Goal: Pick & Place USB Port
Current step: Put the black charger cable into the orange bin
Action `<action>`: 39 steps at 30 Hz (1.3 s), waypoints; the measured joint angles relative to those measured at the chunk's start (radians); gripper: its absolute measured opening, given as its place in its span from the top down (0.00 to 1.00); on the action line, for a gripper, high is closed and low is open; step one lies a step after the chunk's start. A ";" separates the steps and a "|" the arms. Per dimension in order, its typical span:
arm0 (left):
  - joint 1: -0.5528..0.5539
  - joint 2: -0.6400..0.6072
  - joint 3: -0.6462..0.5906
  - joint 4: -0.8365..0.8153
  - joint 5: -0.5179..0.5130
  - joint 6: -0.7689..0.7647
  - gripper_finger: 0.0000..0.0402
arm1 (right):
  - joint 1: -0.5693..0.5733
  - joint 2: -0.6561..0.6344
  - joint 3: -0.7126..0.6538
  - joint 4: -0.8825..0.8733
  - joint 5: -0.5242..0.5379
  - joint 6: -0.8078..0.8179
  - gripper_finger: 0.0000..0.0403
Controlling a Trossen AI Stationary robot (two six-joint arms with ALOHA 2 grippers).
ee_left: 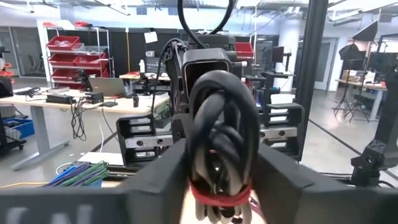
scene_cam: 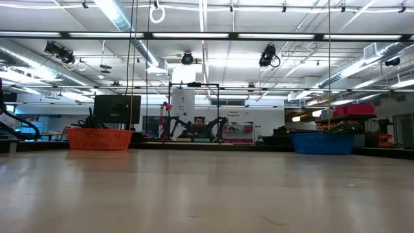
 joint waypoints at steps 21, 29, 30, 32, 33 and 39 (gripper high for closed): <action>0.000 -0.009 0.000 -0.084 -0.171 0.063 0.89 | -0.032 -0.059 0.002 -0.244 0.051 -0.046 0.64; 0.205 -0.080 0.000 -0.458 -0.131 -0.090 0.89 | -0.025 -0.118 0.001 -0.466 0.050 0.084 0.42; 0.257 -0.082 0.000 -0.512 -0.079 -0.136 0.89 | -0.021 -0.118 0.001 -0.478 0.039 0.103 0.41; 0.356 -0.081 0.000 -0.611 -0.012 -0.191 0.89 | -0.009 -0.118 0.001 -0.495 0.023 0.128 0.39; 0.402 -0.081 0.000 -0.651 0.009 -0.207 0.89 | -0.002 -0.117 0.001 -0.500 0.018 0.137 0.39; 0.625 -0.050 -0.001 -0.735 0.143 -0.229 0.89 | 0.044 -0.115 0.001 -0.508 0.008 0.138 0.40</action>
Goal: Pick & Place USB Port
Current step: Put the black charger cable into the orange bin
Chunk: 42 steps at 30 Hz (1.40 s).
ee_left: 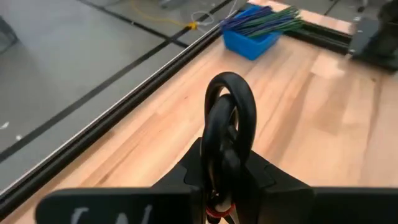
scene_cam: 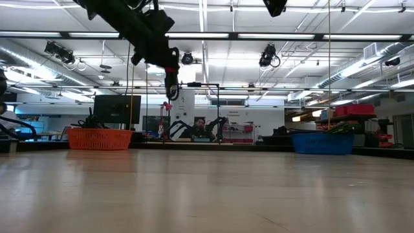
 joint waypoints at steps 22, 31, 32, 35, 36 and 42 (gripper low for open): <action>0.406 0.102 0.009 -0.191 -0.141 0.035 0.89 | 0.026 0.001 -0.004 -0.256 0.145 -0.047 0.46; 0.411 0.234 0.116 -0.353 -0.338 0.010 0.89 | -0.018 0.002 -0.130 -0.184 0.298 -0.053 0.46; 0.407 0.251 0.129 -0.388 -0.366 0.001 0.89 | -0.026 0.002 -0.146 -0.163 0.295 -0.052 0.46; 0.401 0.300 0.146 -0.475 -0.431 0.000 0.89 | -0.052 0.002 -0.180 -0.124 0.290 -0.050 0.46; 0.399 0.312 0.151 -0.489 -0.452 -0.005 0.89 | -0.059 0.002 -0.184 -0.118 0.287 -0.046 0.46; 0.394 0.353 0.154 -0.549 -0.587 -0.026 0.89 | -0.085 0.002 -0.184 -0.110 0.231 -0.026 0.46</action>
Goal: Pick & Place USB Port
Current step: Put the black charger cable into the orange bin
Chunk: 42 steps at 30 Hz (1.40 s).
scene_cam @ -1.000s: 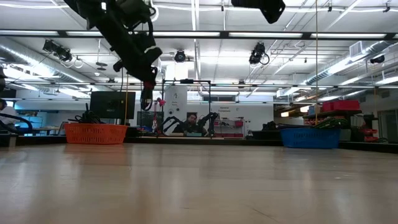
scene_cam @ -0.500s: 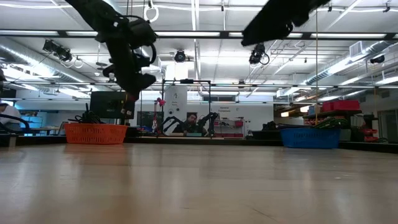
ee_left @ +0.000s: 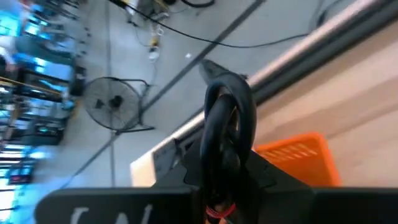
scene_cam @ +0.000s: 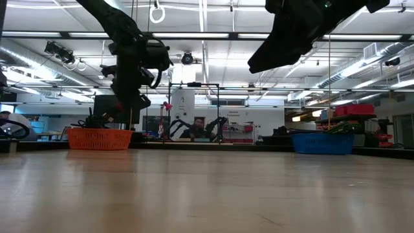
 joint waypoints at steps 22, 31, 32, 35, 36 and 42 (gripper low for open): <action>-0.033 0.018 0.000 -0.180 0.012 0.008 0.86 | -0.002 0.000 0.000 0.011 -0.021 0.000 0.46; -0.034 0.018 0.000 -0.198 0.052 0.011 0.75 | -0.002 0.000 0.000 0.011 -0.021 0.000 0.46; -0.034 0.018 0.000 -0.199 0.052 0.011 0.74 | -0.002 0.000 0.000 0.011 -0.021 0.000 0.46; -0.034 0.018 0.000 -0.198 0.051 0.008 0.70 | -0.002 0.000 0.000 0.011 -0.021 0.000 0.46; -0.034 0.018 0.000 -0.198 0.051 0.008 0.69 | -0.002 0.000 0.000 0.011 -0.021 0.000 0.46; -0.031 0.018 0.000 -0.194 0.038 0.008 0.64 | -0.002 0.000 0.000 0.011 -0.021 -0.001 0.46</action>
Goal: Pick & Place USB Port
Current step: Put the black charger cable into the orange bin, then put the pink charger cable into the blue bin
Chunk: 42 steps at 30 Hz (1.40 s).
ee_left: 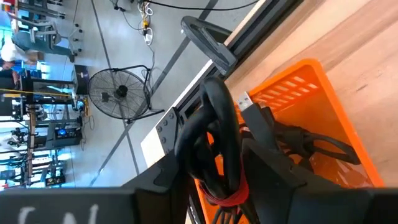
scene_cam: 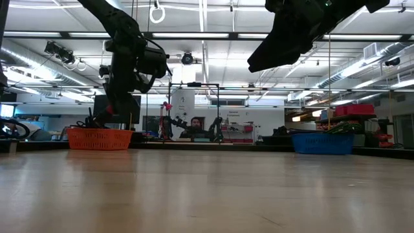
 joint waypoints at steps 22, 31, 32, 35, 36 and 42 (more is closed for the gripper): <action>0.000 0.000 0.000 0.029 -0.001 -0.034 0.55 | 0.000 0.000 0.000 0.000 0.001 0.000 0.46; -0.003 0.000 0.000 0.045 -0.007 -0.087 0.55 | 0.000 0.000 0.000 -0.001 0.001 0.000 0.46; -0.003 0.000 0.000 0.047 -0.008 -0.087 0.56 | 0.000 0.000 0.000 -0.001 0.001 0.000 0.46; -0.003 -0.001 0.000 0.048 -0.014 -0.087 0.57 | 0.000 0.000 0.000 -0.002 0.001 0.000 0.46; -0.003 -0.001 0.000 0.049 -0.014 -0.088 0.58 | 0.000 0.000 0.000 -0.002 0.001 -0.001 0.46; -0.003 -0.001 0.000 0.101 -0.016 -0.106 0.60 | -0.003 0.000 0.000 -0.002 0.001 -0.001 0.46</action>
